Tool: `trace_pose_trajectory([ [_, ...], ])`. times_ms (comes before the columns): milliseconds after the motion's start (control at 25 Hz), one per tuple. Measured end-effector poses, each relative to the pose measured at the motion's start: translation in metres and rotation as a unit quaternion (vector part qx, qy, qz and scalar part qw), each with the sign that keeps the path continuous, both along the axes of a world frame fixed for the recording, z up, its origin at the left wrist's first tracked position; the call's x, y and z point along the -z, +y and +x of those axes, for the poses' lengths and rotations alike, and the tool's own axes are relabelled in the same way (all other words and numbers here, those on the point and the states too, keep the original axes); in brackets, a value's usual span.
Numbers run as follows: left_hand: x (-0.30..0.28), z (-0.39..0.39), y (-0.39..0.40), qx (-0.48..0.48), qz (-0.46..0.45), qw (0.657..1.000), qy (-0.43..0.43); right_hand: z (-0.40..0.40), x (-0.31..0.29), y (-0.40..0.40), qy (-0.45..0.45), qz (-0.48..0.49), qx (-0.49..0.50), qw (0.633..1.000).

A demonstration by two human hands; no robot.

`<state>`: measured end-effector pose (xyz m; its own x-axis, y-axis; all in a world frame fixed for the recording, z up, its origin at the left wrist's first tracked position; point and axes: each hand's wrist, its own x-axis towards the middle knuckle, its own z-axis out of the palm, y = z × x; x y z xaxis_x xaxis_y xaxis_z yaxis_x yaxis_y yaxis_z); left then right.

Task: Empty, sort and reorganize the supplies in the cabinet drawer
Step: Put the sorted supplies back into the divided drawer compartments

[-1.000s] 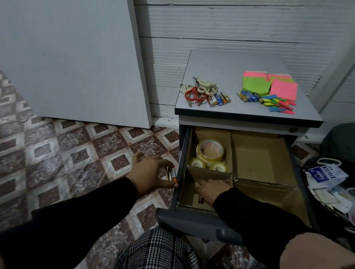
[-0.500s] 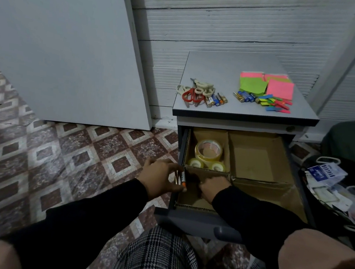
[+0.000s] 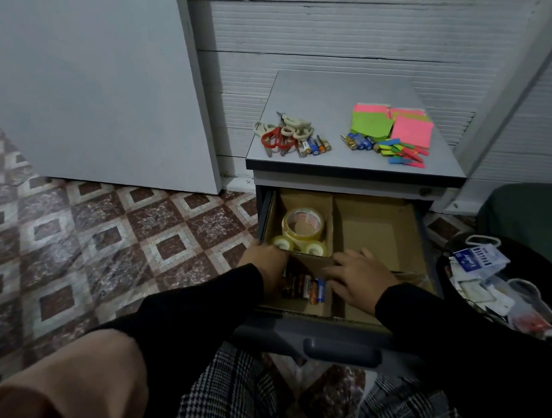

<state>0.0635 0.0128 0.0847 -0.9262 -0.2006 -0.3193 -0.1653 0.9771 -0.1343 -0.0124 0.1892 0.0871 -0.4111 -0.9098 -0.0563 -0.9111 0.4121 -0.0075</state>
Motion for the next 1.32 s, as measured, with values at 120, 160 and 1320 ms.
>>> trace_pose_trajectory([
  [120, 0.018, -0.008, 0.005, 0.015, -0.029, 0.999, -0.030, -0.007, 0.002, 0.010, -0.049, -0.054, 0.026, 0.997],
  [160, 0.023, -0.009, 0.006, 0.025, -0.043, 0.998, -0.039, -0.010, 0.005, 0.013, -0.064, -0.073, 0.035, 0.995],
  [1320, 0.042, -0.020, 0.013, -0.009, 0.030, 0.996, -0.087, -0.007, 0.032, 0.026, 0.013, -0.192, 0.016, 0.981],
])
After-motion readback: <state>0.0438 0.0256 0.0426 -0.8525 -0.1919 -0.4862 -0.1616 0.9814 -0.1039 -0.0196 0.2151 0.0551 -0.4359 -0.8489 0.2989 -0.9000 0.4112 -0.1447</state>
